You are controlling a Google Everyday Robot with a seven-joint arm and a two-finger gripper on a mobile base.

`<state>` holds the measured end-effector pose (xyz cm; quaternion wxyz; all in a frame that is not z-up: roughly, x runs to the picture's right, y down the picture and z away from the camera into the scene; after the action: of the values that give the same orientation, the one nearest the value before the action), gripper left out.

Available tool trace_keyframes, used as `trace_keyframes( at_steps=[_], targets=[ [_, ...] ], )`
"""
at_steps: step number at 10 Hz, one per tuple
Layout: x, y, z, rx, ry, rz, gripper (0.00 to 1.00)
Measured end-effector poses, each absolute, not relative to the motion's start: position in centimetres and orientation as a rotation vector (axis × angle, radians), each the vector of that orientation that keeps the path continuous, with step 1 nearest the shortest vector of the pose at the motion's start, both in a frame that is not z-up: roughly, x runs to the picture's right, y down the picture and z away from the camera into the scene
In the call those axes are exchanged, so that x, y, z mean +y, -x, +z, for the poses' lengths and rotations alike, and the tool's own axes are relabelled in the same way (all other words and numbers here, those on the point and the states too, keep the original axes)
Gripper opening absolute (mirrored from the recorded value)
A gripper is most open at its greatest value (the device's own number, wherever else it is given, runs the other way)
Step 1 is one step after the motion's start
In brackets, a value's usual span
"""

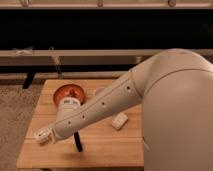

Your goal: Knock the eraser over

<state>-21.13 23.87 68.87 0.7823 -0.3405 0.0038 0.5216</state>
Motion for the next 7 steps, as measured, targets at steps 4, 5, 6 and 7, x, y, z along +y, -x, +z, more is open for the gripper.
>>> trace_keyframes(
  at_steps=[4, 5, 6, 7],
  targets=[
    [23.0, 17.4, 70.1, 0.024, 0.730, 1.182, 0.52],
    [22.0, 16.2, 71.1, 0.033, 0.722, 1.200, 0.52],
    [20.9, 15.0, 72.1, 0.041, 0.712, 1.219, 0.52],
    [19.6, 14.0, 73.1, 0.046, 0.701, 1.231, 0.52]
  ],
)
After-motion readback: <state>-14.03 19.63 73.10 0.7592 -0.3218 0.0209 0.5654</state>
